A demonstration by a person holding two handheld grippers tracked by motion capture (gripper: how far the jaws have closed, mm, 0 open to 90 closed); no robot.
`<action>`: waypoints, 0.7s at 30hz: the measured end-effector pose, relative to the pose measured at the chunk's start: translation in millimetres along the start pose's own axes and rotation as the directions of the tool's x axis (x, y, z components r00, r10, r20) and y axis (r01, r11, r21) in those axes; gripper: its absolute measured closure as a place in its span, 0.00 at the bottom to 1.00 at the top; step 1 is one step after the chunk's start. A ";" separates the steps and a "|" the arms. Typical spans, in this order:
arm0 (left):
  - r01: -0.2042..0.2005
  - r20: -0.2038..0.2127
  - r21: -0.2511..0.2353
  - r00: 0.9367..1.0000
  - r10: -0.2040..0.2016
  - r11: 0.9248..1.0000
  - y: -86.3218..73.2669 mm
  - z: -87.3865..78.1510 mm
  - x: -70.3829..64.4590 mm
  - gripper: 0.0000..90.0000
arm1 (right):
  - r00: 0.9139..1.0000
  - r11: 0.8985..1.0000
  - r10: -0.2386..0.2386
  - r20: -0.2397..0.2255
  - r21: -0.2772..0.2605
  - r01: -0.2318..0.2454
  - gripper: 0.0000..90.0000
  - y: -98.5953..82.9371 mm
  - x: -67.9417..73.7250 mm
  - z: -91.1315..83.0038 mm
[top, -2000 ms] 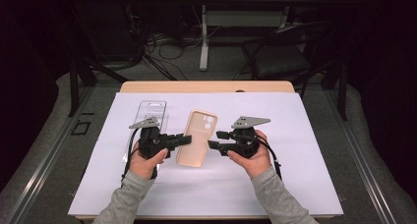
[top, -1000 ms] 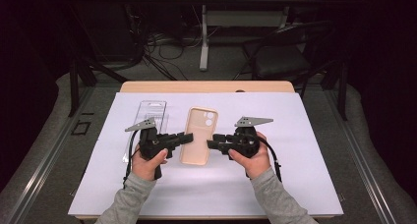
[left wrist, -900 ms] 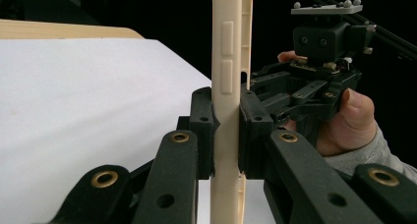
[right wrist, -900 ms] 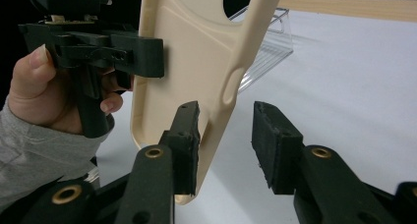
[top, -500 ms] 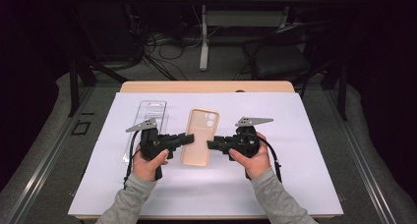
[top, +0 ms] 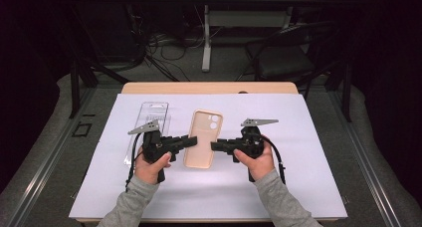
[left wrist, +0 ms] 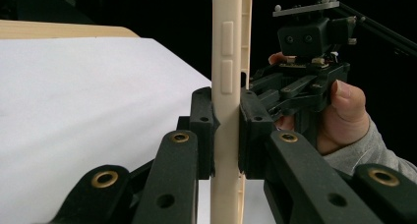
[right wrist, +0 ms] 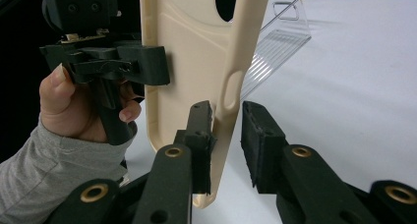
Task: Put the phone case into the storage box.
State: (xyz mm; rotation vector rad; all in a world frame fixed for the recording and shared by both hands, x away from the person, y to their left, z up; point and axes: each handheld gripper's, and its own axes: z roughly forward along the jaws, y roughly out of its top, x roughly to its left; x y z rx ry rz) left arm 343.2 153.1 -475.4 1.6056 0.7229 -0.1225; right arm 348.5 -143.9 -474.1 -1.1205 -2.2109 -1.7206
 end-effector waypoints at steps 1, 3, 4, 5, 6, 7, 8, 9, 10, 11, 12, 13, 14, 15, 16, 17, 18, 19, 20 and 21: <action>0.001 0.000 0.000 1.000 -0.001 1.000 -0.1 0.0 -0.3 0.89 | 1.000 1.000 0.004 -0.003 0.000 -0.004 0.83 -0.1 -0.2 0.2; -0.001 -0.001 -0.001 1.000 0.001 1.000 -0.2 0.4 -0.5 0.89 | 1.000 1.000 0.010 -0.006 0.001 -0.010 0.84 -0.3 -0.5 0.3; -0.001 -0.001 -0.001 1.000 0.001 1.000 -0.2 0.4 -0.5 0.89 | 1.000 1.000 0.013 -0.008 0.002 -0.013 0.84 -0.4 -0.7 0.4; 0.000 0.000 0.001 1.000 0.000 1.000 -0.2 0.5 -0.4 0.89 | 1.000 1.000 0.014 -0.010 0.001 -0.014 0.85 -0.5 -0.9 0.4; 0.000 -0.001 0.001 1.000 0.000 1.000 -0.3 0.6 -0.3 0.89 | 1.000 1.000 0.017 -0.010 0.003 -0.017 0.85 -0.6 -1.2 0.5; -0.001 -0.001 0.003 1.000 0.001 1.000 -0.4 0.8 -0.2 0.89 | 1.000 1.000 0.020 -0.012 0.004 -0.020 0.86 -0.7 -1.4 0.6; 0.000 0.000 0.005 1.000 0.000 1.000 -0.4 0.9 -0.1 0.89 | 1.000 1.000 0.026 -0.014 0.007 -0.026 0.86 -0.7 -1.6 0.5; 0.000 0.000 0.006 1.000 0.000 1.000 -0.5 1.0 -0.1 0.89 | 0.999 1.000 0.030 -0.018 0.004 -0.030 0.87 -0.9 -1.9 0.6; -0.002 0.001 0.008 1.000 0.002 1.000 -0.5 1.2 -0.1 0.89 | 0.999 0.999 0.033 -0.019 0.005 -0.033 0.87 -1.0 -2.1 0.5; -0.003 0.001 0.009 1.000 0.003 1.000 -0.5 1.3 -0.2 0.89 | 0.999 0.999 0.033 -0.019 0.006 -0.033 0.88 -1.1 -2.6 0.5; -0.003 0.002 0.009 1.000 0.003 1.000 -0.6 1.3 -0.2 0.89 | 0.999 0.999 0.037 -0.019 0.006 -0.037 0.88 -1.2 -2.8 0.6; -0.003 0.002 0.009 1.000 0.003 1.000 -0.5 1.3 -0.3 0.89 | 0.999 0.999 0.040 -0.019 0.006 -0.040 0.88 -1.3 -3.1 0.7; -0.004 0.001 0.009 1.000 0.004 1.000 -0.6 1.3 -0.3 0.89 | 0.999 0.999 0.041 -0.020 0.005 -0.041 0.89 -1.4 -3.4 0.8; -0.005 0.002 0.009 1.000 0.005 1.000 -0.5 1.3 -0.3 0.89 | 0.999 0.999 0.044 -0.021 0.005 -0.044 0.89 -1.4 -3.4 0.8; -0.004 0.002 0.009 1.000 0.004 1.000 -0.5 1.3 -0.4 0.89 | 0.999 0.999 0.049 -0.022 0.004 -0.048 0.89 -1.4 -3.4 0.8; -0.005 0.001 0.008 1.000 0.005 1.000 -0.5 1.3 -0.4 0.89 | 0.999 0.999 0.050 -0.022 0.003 -0.050 0.89 -1.5 -3.4 0.8; -0.004 0.002 0.009 1.000 0.004 1.000 -0.6 1.3 -0.4 0.89 | 0.998 0.999 0.051 -0.023 0.003 -0.051 0.90 -1.5 -3.4 0.7; -0.003 0.002 0.009 1.000 0.003 1.000 -0.6 1.3 -0.5 0.89 | 0.998 0.999 0.053 -0.024 0.003 -0.053 0.90 -1.5 -3.6 0.6; -0.005 0.001 0.009 1.000 0.005 1.000 -0.6 1.3 -0.2 0.89 | 0.998 0.998 0.056 -0.024 0.003 -0.056 0.90 -1.5 -3.5 0.6; -0.004 0.001 0.009 1.000 0.004 1.000 -0.6 1.3 -0.2 0.89 | 0.998 0.998 0.056 -0.025 0.008 -0.055 0.90 -1.4 -3.6 0.4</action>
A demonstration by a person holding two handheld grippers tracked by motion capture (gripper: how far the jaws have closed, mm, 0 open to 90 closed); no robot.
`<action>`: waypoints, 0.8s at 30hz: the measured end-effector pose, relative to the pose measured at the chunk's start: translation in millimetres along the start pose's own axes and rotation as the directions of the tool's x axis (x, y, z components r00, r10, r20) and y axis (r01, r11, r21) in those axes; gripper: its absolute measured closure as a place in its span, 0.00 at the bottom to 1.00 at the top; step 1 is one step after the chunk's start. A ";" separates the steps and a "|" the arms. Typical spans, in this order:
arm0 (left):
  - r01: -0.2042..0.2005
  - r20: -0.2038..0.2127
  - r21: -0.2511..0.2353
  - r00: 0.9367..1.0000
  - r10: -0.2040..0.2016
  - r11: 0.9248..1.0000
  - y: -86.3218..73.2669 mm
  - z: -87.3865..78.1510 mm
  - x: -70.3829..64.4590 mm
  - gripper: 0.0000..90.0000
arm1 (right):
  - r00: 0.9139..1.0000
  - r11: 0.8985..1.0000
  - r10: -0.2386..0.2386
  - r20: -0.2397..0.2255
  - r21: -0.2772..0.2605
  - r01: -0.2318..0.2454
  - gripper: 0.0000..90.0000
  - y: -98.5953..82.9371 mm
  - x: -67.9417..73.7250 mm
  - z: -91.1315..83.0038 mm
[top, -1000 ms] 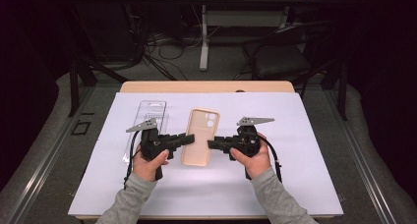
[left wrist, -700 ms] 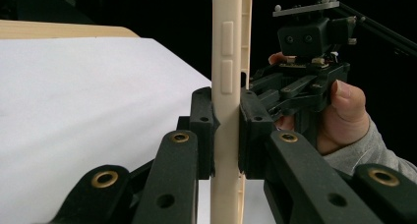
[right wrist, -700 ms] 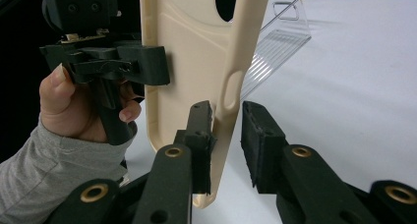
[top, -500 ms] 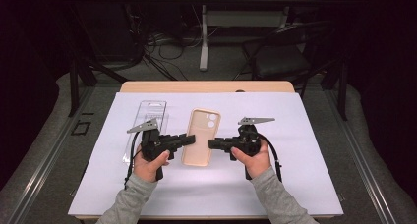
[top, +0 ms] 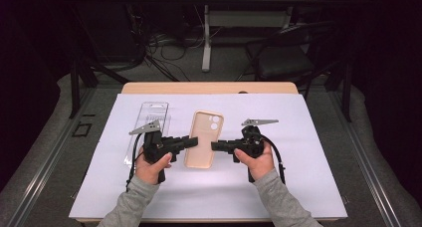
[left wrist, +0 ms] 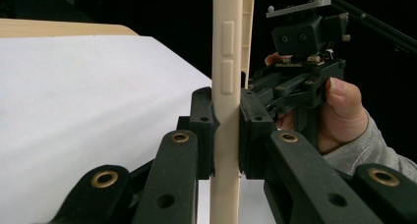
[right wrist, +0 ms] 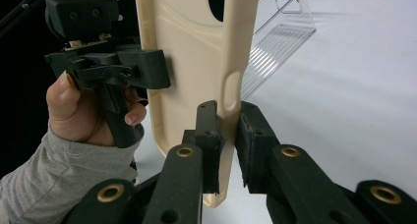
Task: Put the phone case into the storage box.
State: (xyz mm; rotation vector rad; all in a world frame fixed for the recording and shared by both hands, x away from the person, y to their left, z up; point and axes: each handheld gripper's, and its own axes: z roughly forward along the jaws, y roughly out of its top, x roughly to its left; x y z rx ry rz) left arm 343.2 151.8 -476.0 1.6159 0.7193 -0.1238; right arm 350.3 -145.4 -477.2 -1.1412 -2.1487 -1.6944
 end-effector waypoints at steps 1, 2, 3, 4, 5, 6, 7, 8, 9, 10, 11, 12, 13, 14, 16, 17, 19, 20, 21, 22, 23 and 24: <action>0.001 0.000 0.000 1.000 -0.001 1.000 0.0 0.0 0.1 0.89 | 1.000 1.000 0.000 0.001 0.000 0.000 0.90 -0.1 0.0 0.1; 0.001 -0.001 0.001 1.000 -0.001 1.000 0.0 0.0 0.1 0.89 | 1.000 1.000 0.000 0.000 0.001 0.000 0.90 -0.1 -0.2 0.1; 0.003 -0.002 0.001 1.000 -0.003 1.000 -0.1 0.1 0.2 0.89 | 1.000 1.000 0.001 0.000 0.000 -0.001 0.90 -0.2 -0.2 0.2; 0.004 -0.003 0.003 1.000 -0.004 1.000 -0.1 0.1 0.4 0.89 | 1.000 1.000 0.002 0.000 -0.002 -0.002 0.90 -0.4 -0.4 0.4; 0.004 -0.003 0.004 1.000 -0.004 1.000 -0.2 0.1 0.5 0.89 | 1.000 1.000 0.001 0.000 -0.002 -0.001 0.90 -0.5 -0.7 0.7; 0.005 -0.002 0.004 1.000 -0.005 1.000 -0.3 0.1 0.6 0.89 | 1.000 1.000 0.005 0.000 0.000 -0.005 0.90 -0.6 -0.7 0.7; 0.008 -0.002 0.004 1.000 -0.008 1.000 -0.3 0.2 0.4 0.89 | 1.000 1.000 0.005 -0.001 0.000 -0.005 0.90 -0.6 -0.9 0.8; 0.007 -0.003 0.004 1.000 -0.007 1.000 -0.4 0.3 0.4 0.89 | 1.000 1.000 0.004 -0.001 0.001 -0.004 0.90 -0.7 -1.2 0.8; 0.008 -0.001 0.004 1.000 -0.008 1.000 -0.4 0.4 0.5 0.89 | 1.000 1.000 0.004 -0.002 0.002 -0.004 0.90 -0.7 -1.5 0.7; 0.008 -0.001 0.004 1.000 -0.008 1.000 -0.4 0.5 0.5 0.89 | 1.000 1.000 0.007 -0.004 0.002 -0.007 0.90 -0.8 -1.8 0.8; 0.007 -0.002 0.005 1.000 -0.007 1.000 -0.4 0.5 0.5 0.89 | 1.000 1.000 0.007 -0.004 0.000 -0.007 0.90 -0.9 -2.0 0.9; 0.007 -0.003 0.005 1.000 -0.007 1.000 -0.4 0.5 0.6 0.89 | 1.000 1.000 0.009 -0.004 -0.002 -0.009 0.90 -1.0 -2.1 1.0; 0.007 -0.003 0.005 1.000 -0.007 1.000 -0.4 0.5 0.6 0.89 | 1.000 1.000 0.008 -0.003 0.003 -0.008 0.90 -1.1 -2.3 0.8; 0.009 -0.003 0.005 1.000 -0.009 1.000 -0.5 0.5 0.7 0.89 | 1.000 1.000 0.009 -0.005 -0.001 -0.009 0.90 -1.3 -2.4 1.0; 0.009 -0.003 0.004 1.000 -0.009 1.000 -0.5 0.6 0.5 0.89 | 1.000 1.000 0.010 -0.004 -0.003 -0.010 0.91 -1.4 -2.4 0.9; 0.010 -0.002 0.004 1.000 -0.010 1.000 -0.5 0.5 0.5 0.89 | 1.000 1.000 0.009 -0.004 -0.005 -0.009 0.91 -1.5 -2.3 0.8; 0.012 -0.003 0.003 1.000 -0.012 1.000 -0.4 0.4 0.5 0.89 | 1.000 1.000 0.011 -0.006 -0.005 -0.011 0.91 -1.5 -2.3 0.7; 0.014 -0.004 0.003 1.000 -0.014 1.000 -0.5 0.4 0.5 0.89 | 1.000 1.000 0.012 -0.007 -0.005 -0.012 0.91 -1.5 -2.3 0.6; 0.013 -0.004 0.004 1.000 -0.013 1.000 -0.5 0.5 0.7 0.89 | 1.000 1.000 0.012 -0.007 -0.005 -0.012 0.91 -1.5 -2.2 0.5; 0.013 -0.005 0.004 1.000 -0.013 1.000 -0.5 0.5 0.7 0.89 | 1.000 1.000 0.010 -0.006 -0.006 -0.010 0.91 -1.6 -2.2 0.5; 0.011 -0.005 0.003 1.000 -0.011 1.000 -0.6 0.6 0.5 0.89 | 1.000 1.000 0.011 -0.006 -0.006 -0.011 0.91 -1.6 -2.3 0.5; 0.010 -0.006 0.002 1.000 -0.009 1.000 -0.6 0.6 0.3 0.89 | 1.000 1.000 0.011 -0.007 -0.006 -0.011 0.91 -1.6 -2.3 0.4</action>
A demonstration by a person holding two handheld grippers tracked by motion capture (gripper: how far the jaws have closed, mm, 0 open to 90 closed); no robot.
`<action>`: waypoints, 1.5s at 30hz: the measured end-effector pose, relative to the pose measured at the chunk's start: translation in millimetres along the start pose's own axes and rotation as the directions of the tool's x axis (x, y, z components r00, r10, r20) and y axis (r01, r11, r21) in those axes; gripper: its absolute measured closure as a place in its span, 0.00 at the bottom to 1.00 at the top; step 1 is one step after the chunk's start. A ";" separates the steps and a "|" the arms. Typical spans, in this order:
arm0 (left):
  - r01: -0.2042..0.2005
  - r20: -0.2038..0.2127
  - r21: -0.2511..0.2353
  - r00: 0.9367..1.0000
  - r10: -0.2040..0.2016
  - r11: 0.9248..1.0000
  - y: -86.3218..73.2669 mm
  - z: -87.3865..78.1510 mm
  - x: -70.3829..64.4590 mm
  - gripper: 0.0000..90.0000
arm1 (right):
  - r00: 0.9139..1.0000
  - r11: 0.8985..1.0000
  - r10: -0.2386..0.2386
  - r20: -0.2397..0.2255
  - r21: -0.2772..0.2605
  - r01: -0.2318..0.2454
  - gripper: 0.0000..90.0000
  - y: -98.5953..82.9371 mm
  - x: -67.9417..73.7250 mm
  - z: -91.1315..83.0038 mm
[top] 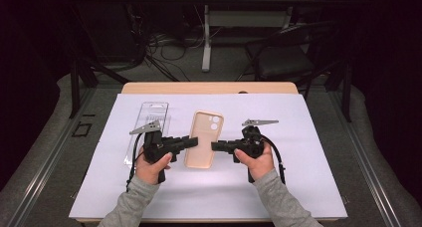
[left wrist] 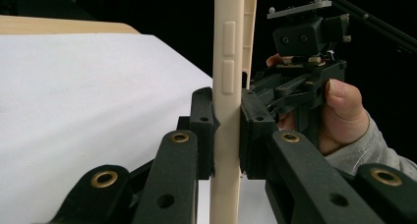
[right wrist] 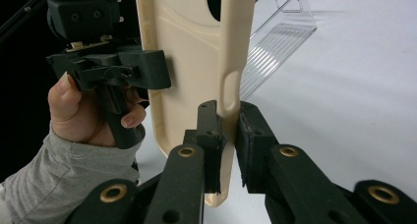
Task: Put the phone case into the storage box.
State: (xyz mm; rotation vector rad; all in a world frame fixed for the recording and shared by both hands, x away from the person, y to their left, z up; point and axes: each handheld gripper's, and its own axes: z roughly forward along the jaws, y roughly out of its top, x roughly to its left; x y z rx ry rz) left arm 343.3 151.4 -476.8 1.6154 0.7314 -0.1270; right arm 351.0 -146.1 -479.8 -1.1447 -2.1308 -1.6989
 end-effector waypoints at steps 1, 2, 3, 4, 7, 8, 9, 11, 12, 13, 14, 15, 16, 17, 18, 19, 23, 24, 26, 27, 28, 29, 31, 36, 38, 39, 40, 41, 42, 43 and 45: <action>-0.002 0.001 -0.001 1.000 0.002 1.000 0.0 0.0 -0.1 0.89 | 1.000 1.000 0.001 0.000 0.000 -0.001 0.91 0.0 0.1 -0.2; -0.004 0.002 -0.002 1.000 0.004 1.000 0.1 0.0 -0.1 0.88 | 1.000 1.000 0.000 0.002 -0.003 0.000 0.91 0.1 0.4 -0.3; -0.005 -0.001 -0.005 1.000 0.005 1.000 0.1 0.0 -0.1 0.88 | 1.000 1.000 -0.001 0.003 -0.006 0.001 0.91 0.1 0.6 -0.3; -0.004 -0.001 -0.009 1.000 0.004 1.000 0.3 -0.3 -0.1 0.87 | 1.000 1.000 -0.003 0.004 -0.008 0.003 0.91 0.0 0.9 -0.5; -0.005 -0.004 -0.018 1.000 0.005 1.000 0.7 -1.2 -0.1 0.85 | 1.000 1.000 -0.012 0.014 -0.009 0.012 0.91 -0.1 1.7 -0.9; -0.004 -0.003 -0.021 1.000 0.004 1.000 0.9 -1.6 0.1 0.84 | 1.000 1.000 -0.015 0.016 -0.011 0.015 0.91 -0.3 1.9 -0.8; -0.004 -0.002 -0.022 1.000 0.004 1.000 1.0 -1.8 0.1 0.83 | 1.000 1.000 -0.016 0.018 -0.012 0.016 0.91 -0.4 1.9 -0.7; -0.005 -0.005 -0.025 1.000 0.005 1.000 1.2 -2.0 -0.1 0.81 | 1.000 1.000 -0.018 0.020 -0.011 0.018 0.91 -0.3 2.1 -0.9; -0.003 -0.005 -0.024 1.000 0.003 1.000 1.3 -2.0 0.2 0.80 | 1.000 1.000 -0.019 0.020 -0.011 0.019 0.91 -0.3 2.0 -0.9; -0.001 -0.005 -0.023 1.000 0.001 1.000 1.4 -2.1 0.4 0.78 | 1.000 1.000 -0.019 0.021 -0.012 0.019 0.91 -0.3 1.9 -1.0; 0.002 -0.007 -0.023 1.000 -0.002 1.000 1.4 -2.2 0.5 0.77 | 1.000 1.000 -0.020 0.022 -0.010 0.020 0.91 -0.3 1.8 -1.1; 0.003 -0.010 -0.022 1.000 -0.003 1.000 1.5 -2.2 0.9 0.76 | 1.000 1.000 -0.019 0.023 -0.011 0.019 0.91 -0.3 1.9 -1.2; 0.004 -0.012 -0.022 1.000 -0.004 1.000 1.6 -2.2 1.2 0.74 | 0.999 1.000 -0.020 0.026 -0.012 0.021 0.91 -0.3 1.7 -1.2; 0.005 -0.014 -0.022 1.000 -0.005 1.000 1.8 -2.4 1.6 0.73 | 0.999 1.000 -0.023 0.027 -0.013 0.023 0.91 -0.2 1.5 -1.3; 0.005 -0.016 -0.023 1.000 -0.005 1.000 1.9 -2.5 1.7 0.71 | 0.999 1.000 -0.026 0.030 -0.013 0.027 0.91 -0.1 1.1 -1.4; 0.005 -0.019 -0.023 1.000 -0.006 1.000 2.1 -2.6 1.9 0.70 | 0.999 1.000 -0.027 0.030 -0.013 0.027 0.91 -0.1 0.8 -1.5; -0.001 -0.032 -0.027 0.999 0.001 1.000 2.8 -3.6 1.9 0.63 | 0.999 1.000 -0.023 0.037 -0.014 0.024 0.91 0.3 0.3 -2.7; -0.002 -0.036 -0.029 0.999 0.001 1.000 3.2 -4.1 2.0 0.61 | 0.999 1.000 -0.027 0.040 -0.014 0.027 0.91 0.5 0.1 -3.0; -0.005 -0.055 -0.032 0.998 0.003 0.999 4.2 -5.1 2.0 0.57 | 0.998 0.999 -0.034 0.052 -0.013 0.035 0.91 0.6 0.4 -3.5; -0.001 -0.056 -0.033 0.998 0.000 0.999 4.7 -6.1 2.2 0.57 | 0.997 0.999 -0.042 0.062 -0.012 0.043 0.91 0.5 0.5 -3.6; -0.001 -0.058 -0.035 0.998 -0.001 0.999 5.0 -6.7 2.5 0.55 | 0.996 0.999 -0.049 0.070 -0.009 0.050 0.91 0.3 0.7 -3.4; 0.002 -0.062 -0.037 0.998 -0.004 0.999 5.3 -7.4 2.5 0.54 | 0.996 0.999 -0.053 0.073 -0.007 0.053 0.91 0.2 0.6 -3.3; -0.003 -0.069 -0.039 0.998 0.001 0.999 6.5 -9.1 2.3 0.52 | 0.996 0.998 -0.055 0.075 -0.003 0.055 0.91 0.2 0.7 -3.1; -0.024 -0.089 -0.038 0.996 0.021 0.999 8.9 -11.4 1.1 0.49 | 0.992 0.997 -0.077 0.097 0.005 0.077 0.91 0.0 2.5 -2.8; -0.040 -0.107 -0.032 0.994 0.036 0.999 9.9 -12.4 0.8 0.48 | 0.991 0.997 -0.083 0.108 0.003 0.083 0.91 0.0 4.0 -2.8; -0.052 -0.119 -0.034 0.992 0.048 0.998 10.4 -13.3 0.5 0.48 | 0.989 0.996 -0.092 0.115 0.006 0.092 0.91 0.1 4.4 -2.9; -0.054 -0.121 -0.032 0.991 0.050 0.998 10.9 -13.7 0.4 0.48 | 0.986 0.994 -0.105 0.127 0.009 0.105 0.91 0.1 5.5 -2.7; -0.061 -0.125 -0.033 0.990 0.056 0.998 11.6 -14.5 0.4 0.47 | 0.984 0.993 -0.114 0.134 0.013 0.113 0.91 0.2 6.1 -2.6; -0.068 -0.132 -0.031 0.989 0.064 0.997 12.3 -15.4 0.1 0.47 | 0.983 0.993 -0.121 0.140 0.017 0.120 0.91 0.1 6.9 -2.1; -0.080 -0.142 -0.028 0.987 0.075 0.996 13.0 -15.9 -0.3 0.47 | 0.981 0.991 -0.130 0.144 0.022 0.128 0.91 0.2 7.3 -1.7; -0.099 -0.157 -0.016 0.983 0.096 0.995 14.3 -17.0 -0.9 0.46 | 0.978 0.990 -0.143 0.152 0.027 0.140 0.91 0.3 7.8 -0.3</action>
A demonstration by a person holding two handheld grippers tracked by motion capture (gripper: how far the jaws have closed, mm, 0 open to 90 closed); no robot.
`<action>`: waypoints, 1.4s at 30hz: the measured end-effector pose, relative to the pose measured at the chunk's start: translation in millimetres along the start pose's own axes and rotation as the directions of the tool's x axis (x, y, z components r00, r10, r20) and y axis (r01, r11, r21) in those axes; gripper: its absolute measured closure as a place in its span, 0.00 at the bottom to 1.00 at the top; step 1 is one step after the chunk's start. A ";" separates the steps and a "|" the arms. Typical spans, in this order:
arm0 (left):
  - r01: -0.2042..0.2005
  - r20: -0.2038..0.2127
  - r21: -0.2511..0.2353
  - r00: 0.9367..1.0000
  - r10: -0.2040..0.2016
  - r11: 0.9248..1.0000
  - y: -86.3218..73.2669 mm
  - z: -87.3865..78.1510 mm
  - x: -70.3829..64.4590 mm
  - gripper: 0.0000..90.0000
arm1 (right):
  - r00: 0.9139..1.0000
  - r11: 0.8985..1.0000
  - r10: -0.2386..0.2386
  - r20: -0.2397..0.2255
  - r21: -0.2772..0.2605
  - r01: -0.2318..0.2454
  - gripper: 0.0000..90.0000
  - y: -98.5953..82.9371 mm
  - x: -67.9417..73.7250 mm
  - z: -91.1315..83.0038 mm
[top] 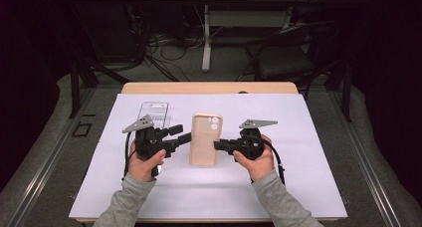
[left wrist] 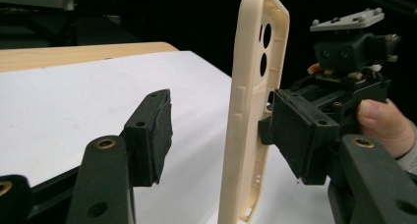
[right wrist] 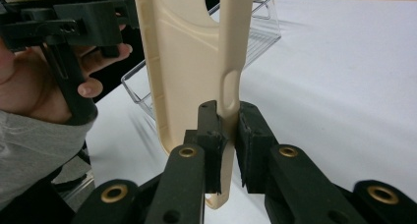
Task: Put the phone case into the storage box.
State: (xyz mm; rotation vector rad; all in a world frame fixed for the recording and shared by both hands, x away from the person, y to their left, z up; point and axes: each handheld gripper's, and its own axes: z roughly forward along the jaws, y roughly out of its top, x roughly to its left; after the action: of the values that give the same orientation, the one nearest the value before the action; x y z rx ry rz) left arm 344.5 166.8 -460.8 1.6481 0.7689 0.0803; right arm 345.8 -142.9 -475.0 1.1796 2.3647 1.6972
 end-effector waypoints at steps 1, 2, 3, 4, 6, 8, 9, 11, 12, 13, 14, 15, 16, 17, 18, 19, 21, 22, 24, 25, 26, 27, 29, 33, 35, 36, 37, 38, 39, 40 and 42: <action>-0.005 -0.005 0.003 1.000 0.005 1.000 0.6 -0.5 -0.2 0.46 | 1.000 1.000 -0.009 0.008 0.005 0.009 0.91 0.1 0.5 0.4; -0.012 -0.011 0.010 1.000 0.012 1.000 1.3 -0.9 -0.3 0.45 | 1.000 1.000 -0.016 0.016 0.006 0.015 0.91 0.0 1.3 0.8; -0.019 -0.023 0.015 1.000 0.019 1.000 1.9 -1.4 -1.0 0.45 | 1.000 1.000 -0.023 0.020 0.004 0.023 0.91 -0.1 1.9 1.3; -0.027 -0.030 0.018 0.999 0.027 0.999 2.6 -2.0 -1.6 0.45 | 0.999 1.000 -0.027 0.022 0.005 0.027 0.91 -0.1 2.2 1.6; -0.055 -0.057 0.018 0.997 0.056 0.998 4.6 -3.5 -3.7 0.45 | 0.999 1.000 -0.029 0.023 0.007 0.029 0.91 -0.2 2.8 1.8; -0.077 -0.077 0.027 0.994 0.079 0.997 6.5 -4.8 -5.5 0.45 | 0.999 0.999 -0.038 0.033 0.011 0.038 0.91 -0.4 3.9 1.8; -0.085 -0.092 0.032 0.992 0.087 0.996 7.2 -5.5 -6.4 0.45 | 0.998 0.999 -0.045 0.042 0.010 0.045 0.91 -0.7 4.6 2.0; -0.100 -0.104 0.039 0.989 0.104 0.994 8.5 -6.3 -8.2 0.45 | 0.997 0.998 -0.055 0.051 0.012 0.055 0.91 -0.9 5.6 2.0; -0.112 -0.116 0.042 0.986 0.117 0.993 9.3 -6.7 -9.5 0.45 | 0.997 0.998 -0.060 0.054 0.011 0.059 0.91 -1.0 5.8 2.3; -0.120 -0.127 0.048 0.984 0.125 0.992 9.8 -6.9 -10.3 0.45 | 0.996 0.998 -0.064 0.059 0.015 0.063 0.91 -1.2 6.5 2.4; -0.135 -0.140 0.054 0.980 0.141 0.989 10.6 -7.3 -11.4 0.45 | 0.996 0.998 -0.067 0.063 0.016 0.066 0.91 -1.3 7.0 2.8; -0.142 -0.145 0.058 0.978 0.149 0.988 11.1 -7.5 -12.1 0.45 | 0.994 0.997 -0.078 0.070 0.019 0.077 0.91 -1.4 7.3 3.0; -0.148 -0.154 0.063 0.976 0.156 0.987 11.7 -7.9 -13.4 0.45 | 0.994 0.997 -0.080 0.073 0.021 0.078 0.91 -1.5 7.7 3.3; -0.155 -0.159 0.065 0.974 0.163 0.986 12.2 -8.3 -14.1 0.45 | 0.994 0.996 -0.082 0.076 0.022 0.081 0.91 -1.5 8.2 3.6; -0.167 -0.165 0.069 0.970 0.176 0.984 12.9 -8.9 -14.6 0.44 | 0.993 0.996 -0.086 0.077 0.023 0.085 0.91 -1.6 8.4 3.9; -0.168 -0.170 0.071 0.969 0.177 0.983 13.1 -9.2 -14.9 0.43 | 0.993 0.996 -0.087 0.077 0.026 0.085 0.91 -1.8 8.8 4.1; -0.166 -0.176 0.079 0.968 0.178 0.983 13.7 -9.6 -15.4 0.39 | 0.993 0.996 -0.090 0.078 0.026 0.088 0.91 -2.2 9.3 4.9; -0.167 -0.177 0.082 0.968 0.179 0.983 13.8 -9.7 -15.8 0.39 | 0.993 0.996 -0.092 0.079 0.027 0.091 0.91 -2.3 9.5 5.1; -0.165 -0.174 0.083 0.969 0.177 0.983 13.7 -9.4 -15.7 0.36 | 0.992 0.995 -0.096 0.083 0.032 0.094 0.91 -2.8 10.5 5.8; -0.166 -0.169 0.088 0.969 0.179 0.982 13.8 -9.2 -15.4 0.35 | 0.991 0.995 -0.101 0.084 0.032 0.099 0.91 -3.0 10.9 6.3; -0.171 -0.170 0.090 0.968 0.184 0.981 13.5 -8.4 -15.9 0.34 | 0.991 0.994 -0.104 0.086 0.033 0.102 0.91 -3.3 11.6 6.8; -0.175 -0.173 0.095 0.966 0.189 0.980 13.6 -8.1 -16.2 0.33 | 0.990 0.994 -0.110 0.090 0.033 0.108 0.91 -3.6 12.6 7.5; -0.178 -0.175 0.104 0.965 0.194 0.979 13.9 -7.3 -17.7 0.31 | 0.989 0.993 -0.117 0.092 0.037 0.114 0.91 -3.9 14.4 7.9; -0.213 -0.196 0.110 0.953 0.231 0.971 14.7 -7.1 -21.4 0.29 | 0.986 0.990 -0.135 0.095 0.043 0.132 0.91 -4.1 18.6 9.0; -0.233 -0.206 0.120 0.945 0.253 0.965 15.1 -7.0 -23.3 0.28 | 0.986 0.990 -0.139 0.096 0.041 0.135 0.91 -4.7 19.9 10.1; -0.244 -0.214 0.128 0.940 0.267 0.961 15.3 -6.9 -24.3 0.28 | 0.985 0.989 -0.141 0.099 0.045 0.137 0.91 -4.9 20.4 10.4; -0.252 -0.220 0.134 0.935 0.276 0.958 15.4 -6.8 -24.9 0.28 | 0.984 0.988 -0.148 0.099 0.048 0.144 0.91 -5.3 20.7 11.2; -0.258 -0.229 0.140 0.931 0.285 0.956 15.5 -6.6 -26.1 0.28 | 0.984 0.988 -0.148 0.099 0.052 0.143 0.91 -5.6 21.3 11.5; -0.262 -0.232 0.144 0.928 0.290 0.954 15.6 -6.5 -26.7 0.28 | 0.983 0.988 -0.153 0.101 0.050 0.149 0.91 -6.2 21.8 12.6; -0.269 -0.237 0.150 0.924 0.299 0.951 15.9 -6.6 -27.2 0.28 | 0.983 0.987 -0.155 0.102 0.052 0.150 0.91 -6.4 22.3 13.0; -0.274 -0.243 0.155 0.921 0.305 0.949 16.2 -6.6 -28.5 0.28 | 0.982 0.986 -0.160 0.101 0.056 0.155 0.91 -6.7 23.0 13.8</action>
State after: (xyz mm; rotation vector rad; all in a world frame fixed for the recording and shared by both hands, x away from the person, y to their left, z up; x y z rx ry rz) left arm 326.4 157.3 -434.4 1.8798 0.7326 0.4830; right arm 331.1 -119.6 -477.0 1.0281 2.3773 1.5008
